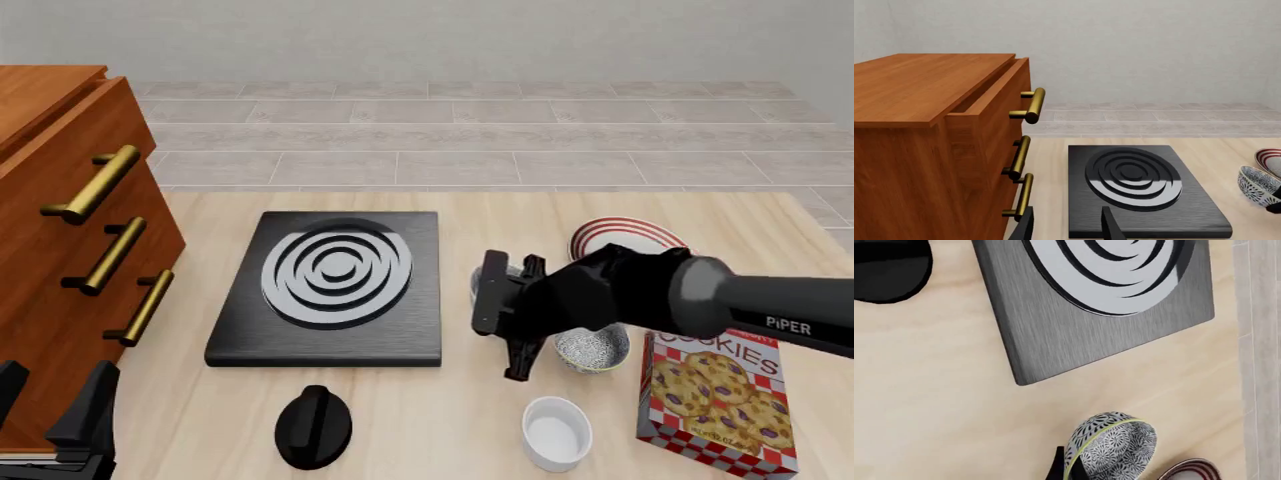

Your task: Pick the akita bowl from table center and place it on the plate.

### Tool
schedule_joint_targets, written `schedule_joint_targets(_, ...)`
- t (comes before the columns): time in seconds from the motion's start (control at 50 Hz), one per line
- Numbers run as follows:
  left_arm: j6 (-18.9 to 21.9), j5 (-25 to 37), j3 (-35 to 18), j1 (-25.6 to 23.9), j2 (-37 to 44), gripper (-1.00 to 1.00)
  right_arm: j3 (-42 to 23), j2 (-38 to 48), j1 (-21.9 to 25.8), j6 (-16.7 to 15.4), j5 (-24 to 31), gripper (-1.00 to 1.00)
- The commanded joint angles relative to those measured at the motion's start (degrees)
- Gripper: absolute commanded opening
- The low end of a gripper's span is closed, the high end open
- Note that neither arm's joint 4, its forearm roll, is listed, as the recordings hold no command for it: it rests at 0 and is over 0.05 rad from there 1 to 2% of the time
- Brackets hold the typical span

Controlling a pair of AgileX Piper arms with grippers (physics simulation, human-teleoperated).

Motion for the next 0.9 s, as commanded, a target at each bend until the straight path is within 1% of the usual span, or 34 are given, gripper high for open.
schedule_joint_targets(0.02, 0.0, 0.0, 0.0, 0.0, 0.0, 1.0, -0.9, -4.8, 0.7, 1.3, 3.6, -1.0)
schedule_joint_targets(0.06, 0.0, 0.0, 0.0, 0.0, 0.0, 1.0, -1.6, -5.5, 1.0, 2.0, 4.3, -1.0)
schedule_joint_targets(0.1, 0.0, 0.0, 0.0, 0.0, 0.0, 1.0, -4.0, -6.2, 2.4, 5.9, 6.0, -1.0)
schedule_joint_targets(0.12, 0.0, 0.0, 0.0, 0.0, 0.0, 1.0, -6.4, -6.4, 3.7, 10.3, 7.5, -1.0)
schedule_joint_targets(0.14, 0.0, 0.0, 0.0, 0.0, 0.0, 1.0, -6.8, -6.6, 4.0, 10.8, 7.9, -1.0)
schedule_joint_targets(0.2, 0.0, 0.0, 0.0, 0.0, 0.0, 1.0, -6.7, -6.9, 2.2, 9.6, 8.1, -1.0)
schedule_joint_targets(0.26, 0.0, 0.0, 0.0, 0.0, 0.0, 1.0, -6.9, -7.4, 1.4, 9.8, 8.6, -1.0)
schedule_joint_targets(0.28, 0.0, 0.0, 0.0, 0.0, 0.0, 1.0, -7.5, -7.7, 1.2, 11.0, 9.0, -1.0)
schedule_joint_targets(0.32, 0.0, 0.0, 0.0, 0.0, 0.0, 1.0, -8.0, -8.5, 1.1, 12.1, 9.7, -1.0)
schedule_joint_targets(0.36, 0.0, 0.0, 0.0, 0.0, 0.0, 1.0, -8.9, -9.2, 0.5, 13.8, 10.5, -1.0)
schedule_joint_targets(0.4, 0.0, 0.0, 0.0, 0.0, 0.0, 1.0, -9.2, -9.4, -1.3, 13.5, 10.7, -1.0)
schedule_joint_targets(0.44, 0.0, 0.0, 0.0, 0.0, 0.0, 1.0, -10.4, -9.7, -1.9, 15.5, 11.6, -1.0)
schedule_joint_targets(0.48, 0.0, 0.0, 0.0, 0.0, 0.0, 1.0, -11.5, -9.7, -3.5, 16.3, 12.2, -1.0)
schedule_joint_targets(0.56, 0.0, 0.0, 0.0, 0.0, 0.0, 1.0, -13.2, -9.4, -4.9, 18.0, 13.2, -1.0)
schedule_joint_targets(0.66, 0.0, 0.0, 0.0, 0.0, 0.0, 1.0, -14.8, -8.2, -8.1, 17.0, 14.2, -1.0)
schedule_joint_targets(0.7, 0.0, 0.0, 0.0, 0.0, 0.0, 1.0, -15.7, -7.8, -9.0, 16.8, 14.9, -1.0)
schedule_joint_targets(0.72, 0.0, 0.0, 0.0, 0.0, 0.0, 1.0, -16.6, -7.6, -9.5, 17.3, 15.5, -1.0)
schedule_joint_targets(0.78, 0.0, 0.0, 0.0, 0.0, 0.0, 1.0, -18.2, -7.0, -10.8, 17.0, 16.7, -1.0)
schedule_joint_targets(0.8, 0.0, 0.0, 0.0, 0.0, 0.0, 1.0, -19.0, -6.5, -11.4, 17.4, 17.2, -1.0)
schedule_joint_targets(0.86, 0.0, 0.0, 0.0, 0.0, 0.0, 1.0, -20.5, -5.2, -13.3, 16.4, 18.1, -1.0)
schedule_joint_targets(0.9, 0.0, 0.0, 0.0, 0.0, 0.0, 1.0, -21.5, -4.4, -14.3, 16.5, 18.5, -1.0)
